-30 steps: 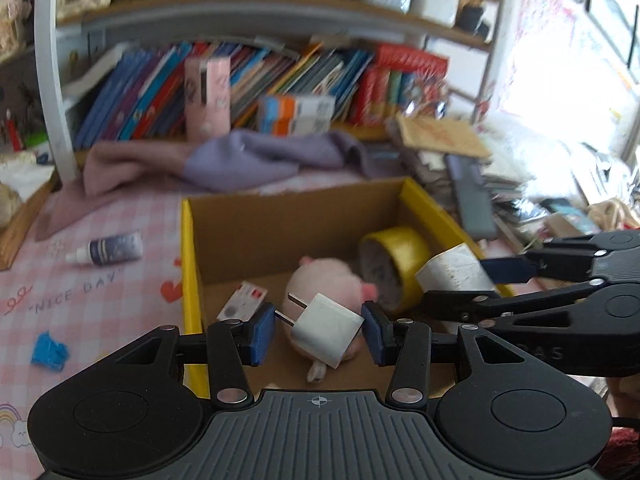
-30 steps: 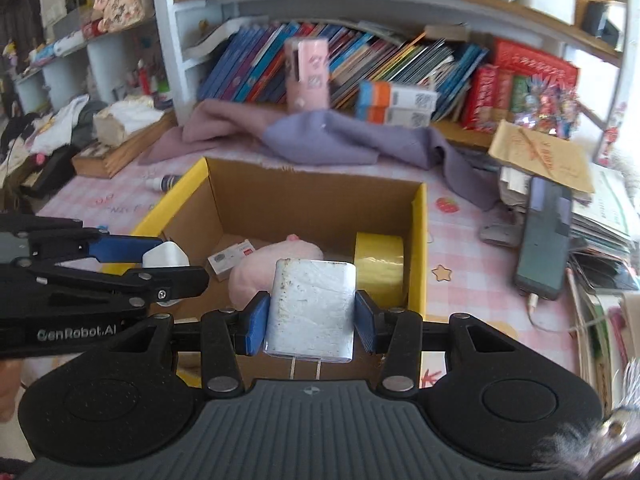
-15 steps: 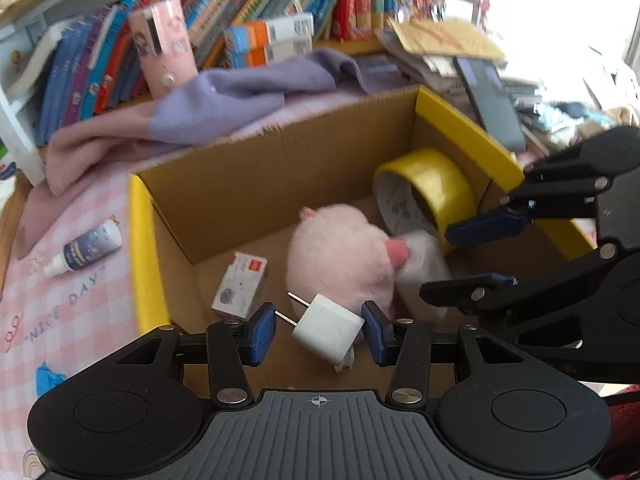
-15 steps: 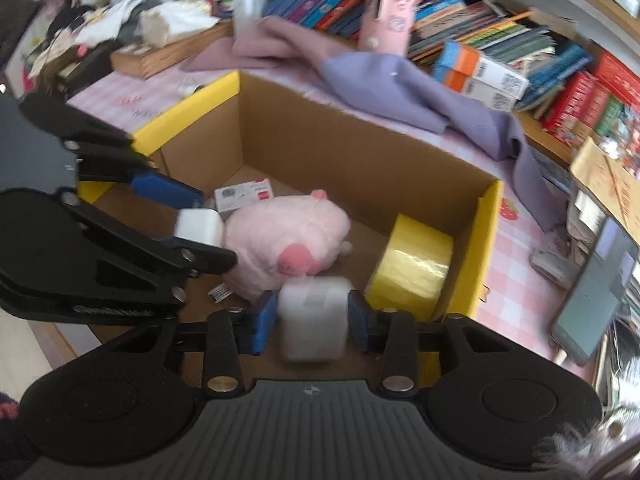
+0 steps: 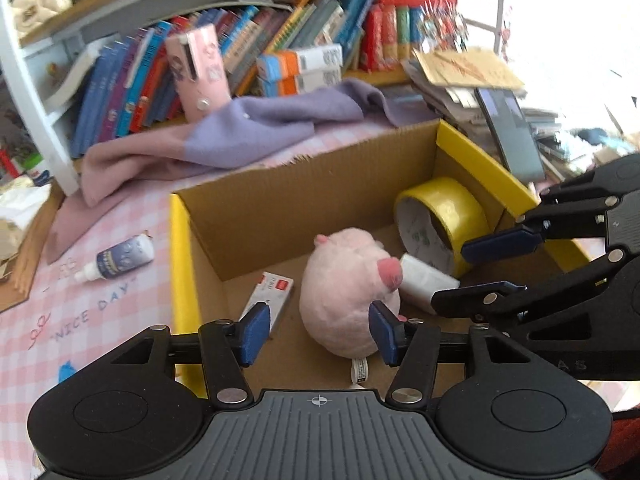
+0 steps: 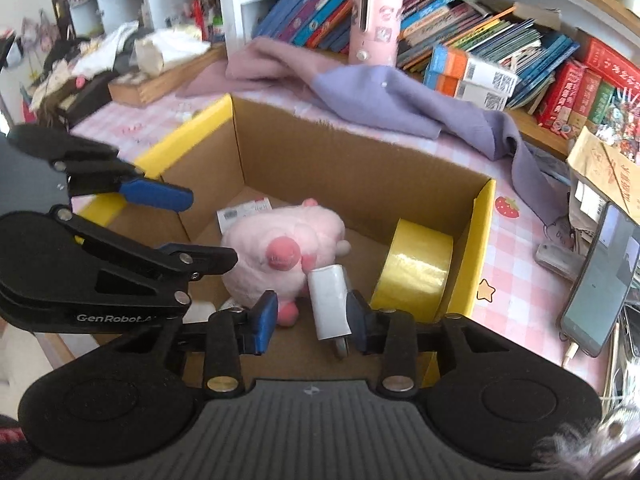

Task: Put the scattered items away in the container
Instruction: 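Open the left tool to drop the plug adapter while the right tool releases the charger block into the box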

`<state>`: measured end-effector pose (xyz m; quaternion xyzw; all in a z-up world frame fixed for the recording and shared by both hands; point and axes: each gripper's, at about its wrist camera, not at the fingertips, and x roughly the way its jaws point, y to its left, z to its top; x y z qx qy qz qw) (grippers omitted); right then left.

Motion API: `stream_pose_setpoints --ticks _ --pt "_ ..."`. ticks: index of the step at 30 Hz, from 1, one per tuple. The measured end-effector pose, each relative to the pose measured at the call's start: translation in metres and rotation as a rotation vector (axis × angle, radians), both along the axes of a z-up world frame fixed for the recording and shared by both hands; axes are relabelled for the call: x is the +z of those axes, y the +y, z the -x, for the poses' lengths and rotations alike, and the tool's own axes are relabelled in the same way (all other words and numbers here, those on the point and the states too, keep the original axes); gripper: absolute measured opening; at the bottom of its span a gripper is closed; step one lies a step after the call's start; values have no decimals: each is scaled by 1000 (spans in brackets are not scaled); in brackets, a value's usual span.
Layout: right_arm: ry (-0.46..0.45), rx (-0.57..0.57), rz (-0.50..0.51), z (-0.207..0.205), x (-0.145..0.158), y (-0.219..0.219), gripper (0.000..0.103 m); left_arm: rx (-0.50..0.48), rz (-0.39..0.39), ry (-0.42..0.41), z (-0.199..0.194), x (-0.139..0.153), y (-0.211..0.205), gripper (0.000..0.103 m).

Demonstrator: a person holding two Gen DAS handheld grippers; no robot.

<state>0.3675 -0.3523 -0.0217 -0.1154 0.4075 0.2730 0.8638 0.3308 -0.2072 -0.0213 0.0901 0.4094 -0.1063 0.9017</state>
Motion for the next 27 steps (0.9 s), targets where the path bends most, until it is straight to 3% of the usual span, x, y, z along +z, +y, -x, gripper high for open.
stream_pose_setpoints --ticks 9,19,27 --pt "-91 -98 -74 30 27 -6 37 74 77 -100 36 26 16 70" --pt "-177 -243 -79 81 43 -2 37 85 97 -186 85 36 26 85" --pt "-258 -391 -86 128 50 15 36 96 123 -225 124 40 60 86"
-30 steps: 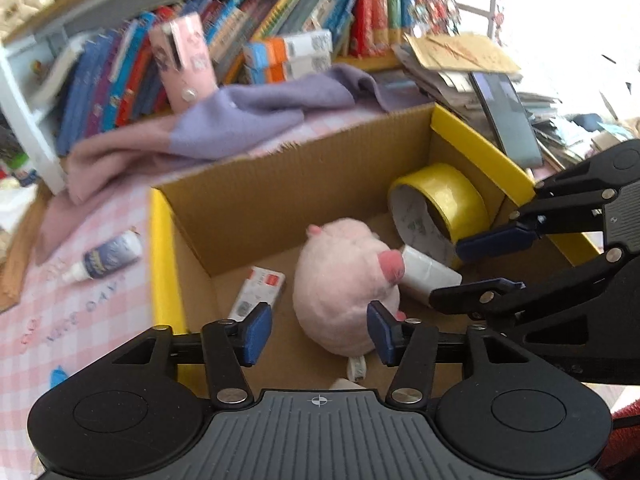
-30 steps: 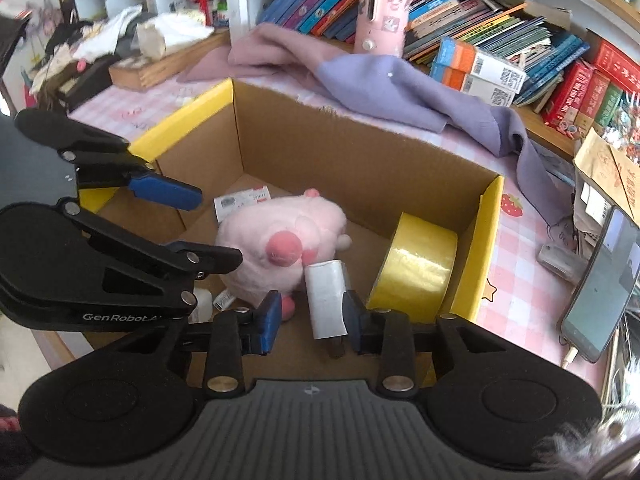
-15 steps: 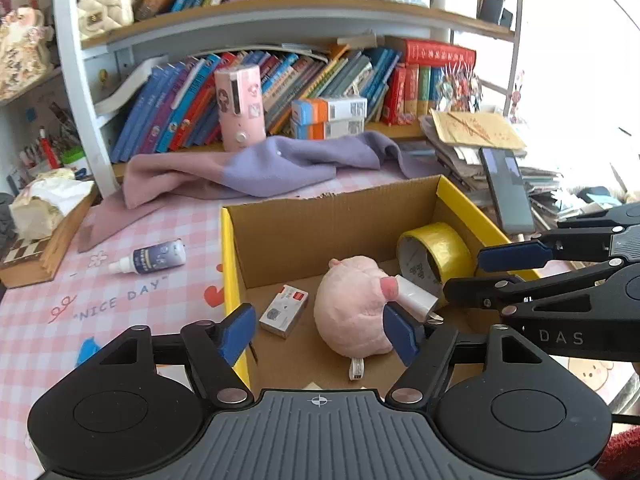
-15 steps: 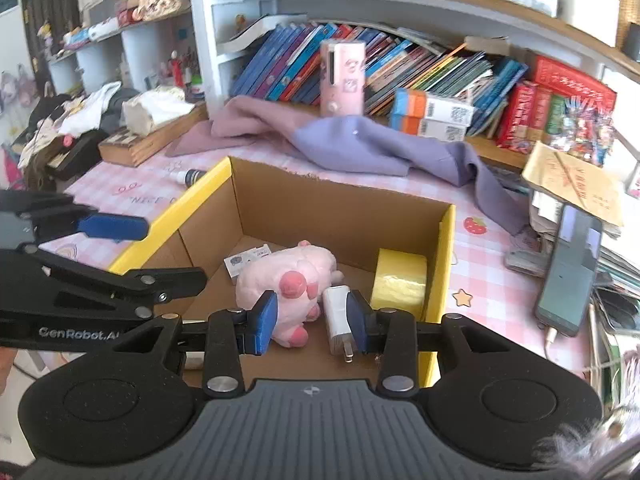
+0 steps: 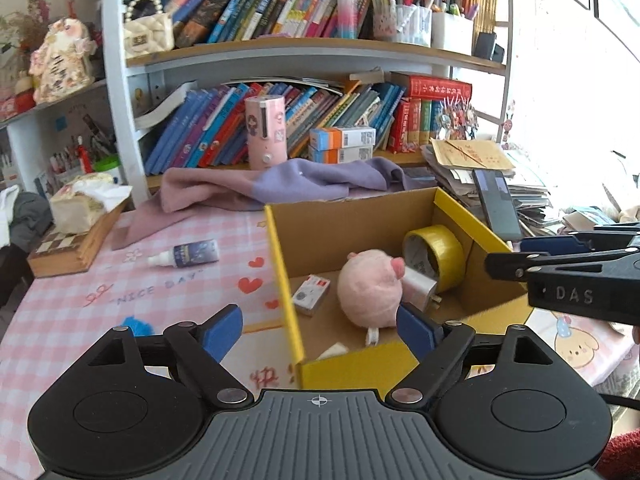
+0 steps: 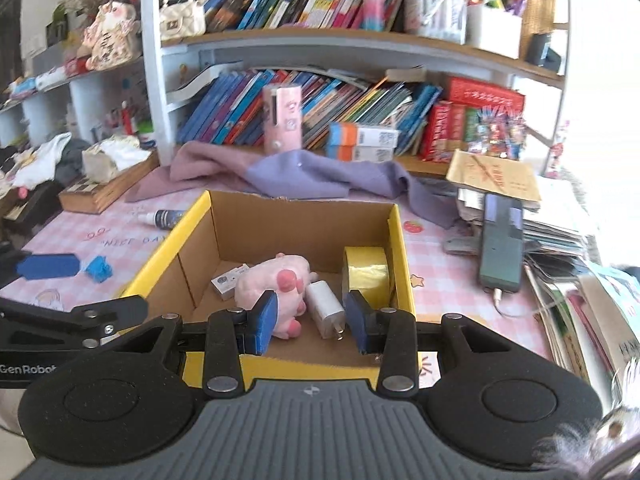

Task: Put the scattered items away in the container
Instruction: 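Open the left tool to drop the plug adapter while the right tool releases the charger block into the box, then withdraw both tools from the box toward the blue packet and spray bottle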

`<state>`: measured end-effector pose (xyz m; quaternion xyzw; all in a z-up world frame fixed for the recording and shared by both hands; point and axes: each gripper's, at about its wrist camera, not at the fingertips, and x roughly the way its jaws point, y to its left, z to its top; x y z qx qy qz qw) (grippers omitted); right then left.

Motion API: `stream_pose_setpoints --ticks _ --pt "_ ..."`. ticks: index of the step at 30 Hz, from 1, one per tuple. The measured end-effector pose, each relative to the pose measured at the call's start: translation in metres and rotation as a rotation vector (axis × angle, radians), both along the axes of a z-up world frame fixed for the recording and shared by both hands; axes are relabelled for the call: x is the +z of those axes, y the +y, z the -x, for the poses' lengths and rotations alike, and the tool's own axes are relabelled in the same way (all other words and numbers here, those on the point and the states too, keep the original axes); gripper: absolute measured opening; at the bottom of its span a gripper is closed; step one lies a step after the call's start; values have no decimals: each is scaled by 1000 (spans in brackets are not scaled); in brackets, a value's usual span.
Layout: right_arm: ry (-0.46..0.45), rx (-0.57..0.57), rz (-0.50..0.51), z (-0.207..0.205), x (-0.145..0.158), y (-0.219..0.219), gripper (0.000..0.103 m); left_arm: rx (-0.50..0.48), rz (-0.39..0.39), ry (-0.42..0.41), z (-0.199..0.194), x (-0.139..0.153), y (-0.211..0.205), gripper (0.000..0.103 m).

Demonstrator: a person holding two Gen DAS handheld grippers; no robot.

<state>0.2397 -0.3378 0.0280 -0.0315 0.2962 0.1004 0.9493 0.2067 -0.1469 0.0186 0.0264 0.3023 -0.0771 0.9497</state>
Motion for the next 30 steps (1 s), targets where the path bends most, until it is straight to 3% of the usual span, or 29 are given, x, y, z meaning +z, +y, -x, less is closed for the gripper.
stream_pose_setpoints --ticks 13,17,30 --pt "-27 -150 38 95 -4 67 36 16 73 23 72 -9 84 88" --pt "4 -177 42 123 -13 87 36 23 63 40 96 -12 107 90" --pt "96 -97 27 173 -28 150 36 49 19 89 149 -18 153 92"
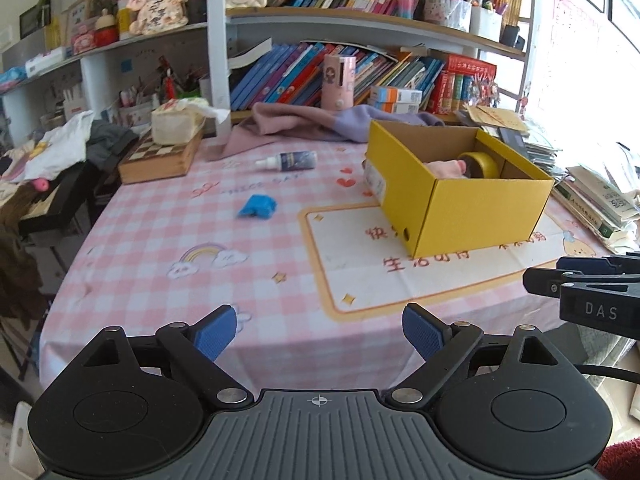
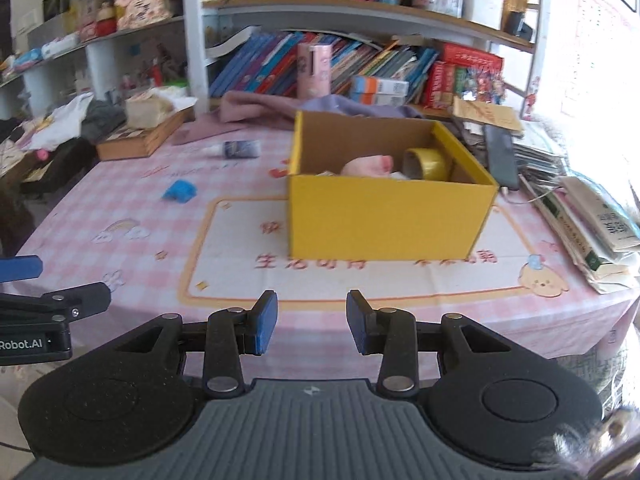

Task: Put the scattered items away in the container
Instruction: 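Withdraw both tools from the box toward the blue packet and spray bottle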

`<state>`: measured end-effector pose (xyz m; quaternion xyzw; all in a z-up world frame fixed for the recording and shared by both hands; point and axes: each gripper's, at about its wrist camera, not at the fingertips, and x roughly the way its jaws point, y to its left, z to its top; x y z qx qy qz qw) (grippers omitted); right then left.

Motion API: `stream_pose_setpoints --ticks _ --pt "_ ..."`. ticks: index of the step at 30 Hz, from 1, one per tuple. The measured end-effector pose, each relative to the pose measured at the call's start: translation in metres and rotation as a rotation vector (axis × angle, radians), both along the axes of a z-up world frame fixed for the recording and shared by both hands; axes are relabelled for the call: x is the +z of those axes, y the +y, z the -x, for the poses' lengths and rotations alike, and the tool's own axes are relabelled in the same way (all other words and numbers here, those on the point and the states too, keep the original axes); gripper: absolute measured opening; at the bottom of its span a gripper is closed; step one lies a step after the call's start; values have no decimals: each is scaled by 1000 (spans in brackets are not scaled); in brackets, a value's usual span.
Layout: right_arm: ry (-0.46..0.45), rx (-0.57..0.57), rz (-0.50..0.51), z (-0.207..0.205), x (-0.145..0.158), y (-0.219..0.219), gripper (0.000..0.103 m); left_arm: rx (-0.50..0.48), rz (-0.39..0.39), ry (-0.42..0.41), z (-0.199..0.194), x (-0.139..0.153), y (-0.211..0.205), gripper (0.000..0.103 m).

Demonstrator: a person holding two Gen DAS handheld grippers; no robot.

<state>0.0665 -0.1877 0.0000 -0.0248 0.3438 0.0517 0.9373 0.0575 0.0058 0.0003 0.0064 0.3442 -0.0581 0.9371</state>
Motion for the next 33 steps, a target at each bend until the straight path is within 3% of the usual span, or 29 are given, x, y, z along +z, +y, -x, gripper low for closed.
stream_pose_setpoints --ticks 13,16,33 --pt "47 134 6 10 -7 45 42 74 -12 53 24 -7 31 96" --pt "49 166 19 7 -6 53 48 82 -7 69 23 -9 34 96" --pt "54 247 38 -51 -13 75 49 137 -7 108 -21 -22 45 96"
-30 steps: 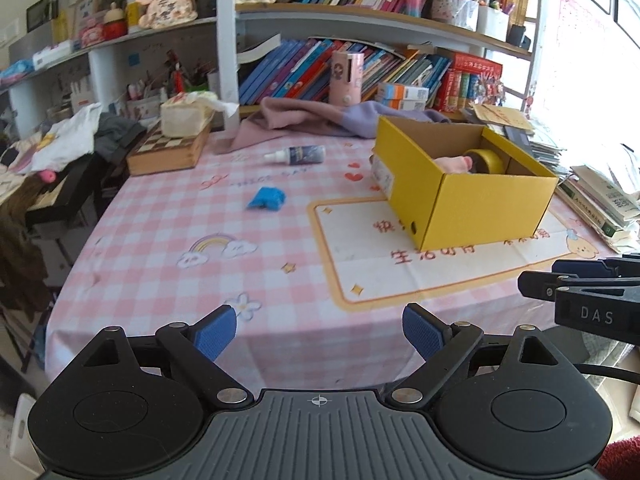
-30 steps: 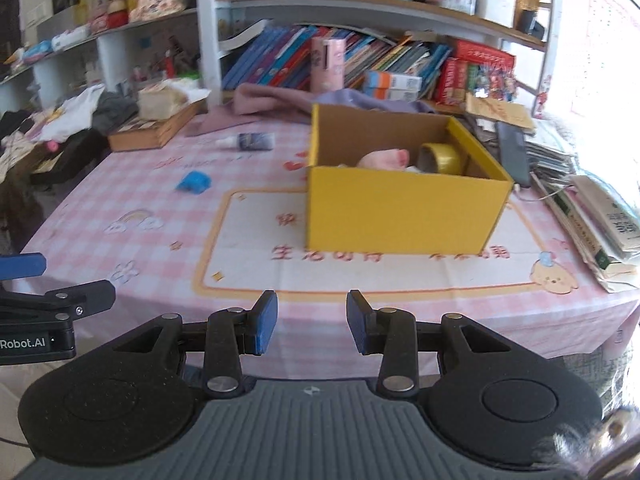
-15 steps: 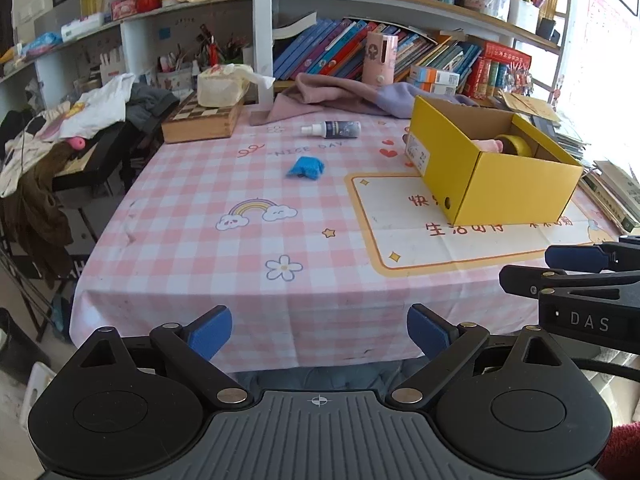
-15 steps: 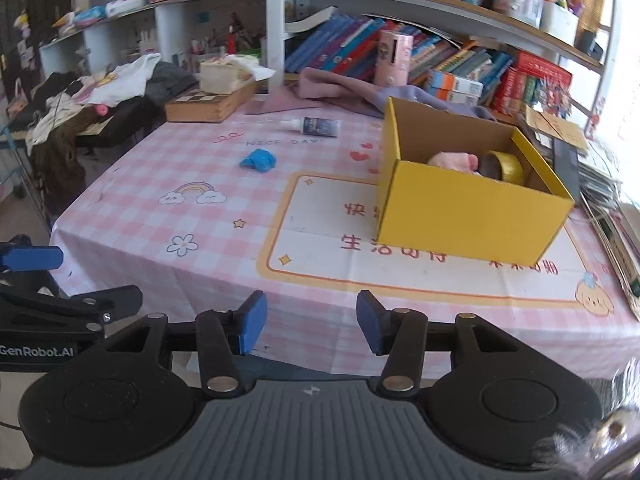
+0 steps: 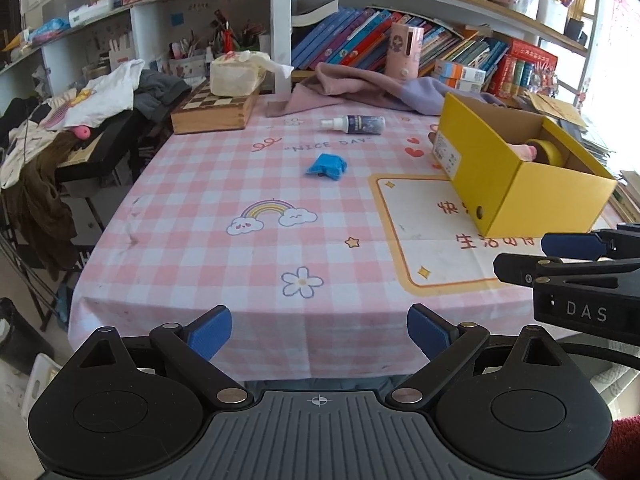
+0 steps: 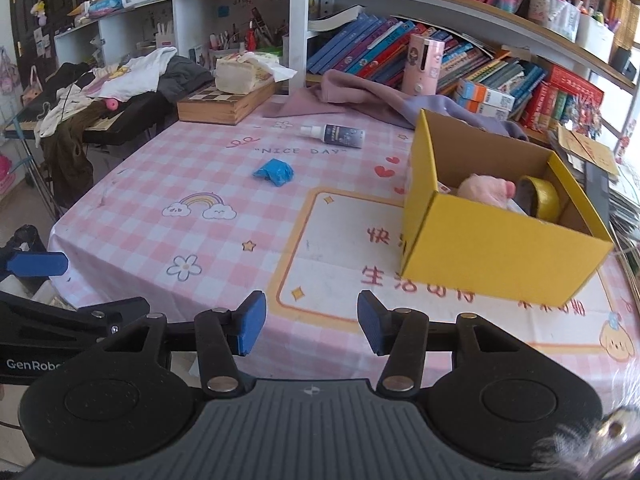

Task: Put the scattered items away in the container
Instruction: 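Withdraw both tools from the box toward the blue packet and spray bottle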

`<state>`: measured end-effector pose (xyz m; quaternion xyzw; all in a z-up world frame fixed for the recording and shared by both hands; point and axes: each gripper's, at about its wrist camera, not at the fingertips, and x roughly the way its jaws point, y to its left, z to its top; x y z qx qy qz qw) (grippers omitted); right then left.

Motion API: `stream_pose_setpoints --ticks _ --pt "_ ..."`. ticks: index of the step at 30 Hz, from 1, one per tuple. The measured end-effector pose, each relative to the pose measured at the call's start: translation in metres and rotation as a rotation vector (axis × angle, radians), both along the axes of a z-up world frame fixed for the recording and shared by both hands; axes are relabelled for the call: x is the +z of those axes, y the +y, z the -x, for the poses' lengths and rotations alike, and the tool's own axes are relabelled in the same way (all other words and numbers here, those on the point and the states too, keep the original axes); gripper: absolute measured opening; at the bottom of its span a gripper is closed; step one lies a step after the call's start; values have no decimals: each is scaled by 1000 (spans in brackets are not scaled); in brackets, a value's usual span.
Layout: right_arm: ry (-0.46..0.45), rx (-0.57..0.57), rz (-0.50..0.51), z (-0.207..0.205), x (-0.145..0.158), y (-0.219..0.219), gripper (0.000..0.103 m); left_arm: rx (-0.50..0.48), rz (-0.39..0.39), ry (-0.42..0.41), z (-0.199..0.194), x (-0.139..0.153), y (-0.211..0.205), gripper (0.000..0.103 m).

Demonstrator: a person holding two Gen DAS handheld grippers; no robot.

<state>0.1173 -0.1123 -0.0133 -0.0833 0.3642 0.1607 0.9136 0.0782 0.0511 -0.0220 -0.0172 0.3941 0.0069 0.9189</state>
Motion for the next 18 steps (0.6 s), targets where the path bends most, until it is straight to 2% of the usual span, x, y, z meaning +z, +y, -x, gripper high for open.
stream_pose_setpoints --ticks 8,18 --pt "0 2 5 -58 -7 4 49 16 9 22 -46 -12 4 96" --pt "-4 58 -20 -149 1 11 51 25 -2 3 -116 -13 -4 96"
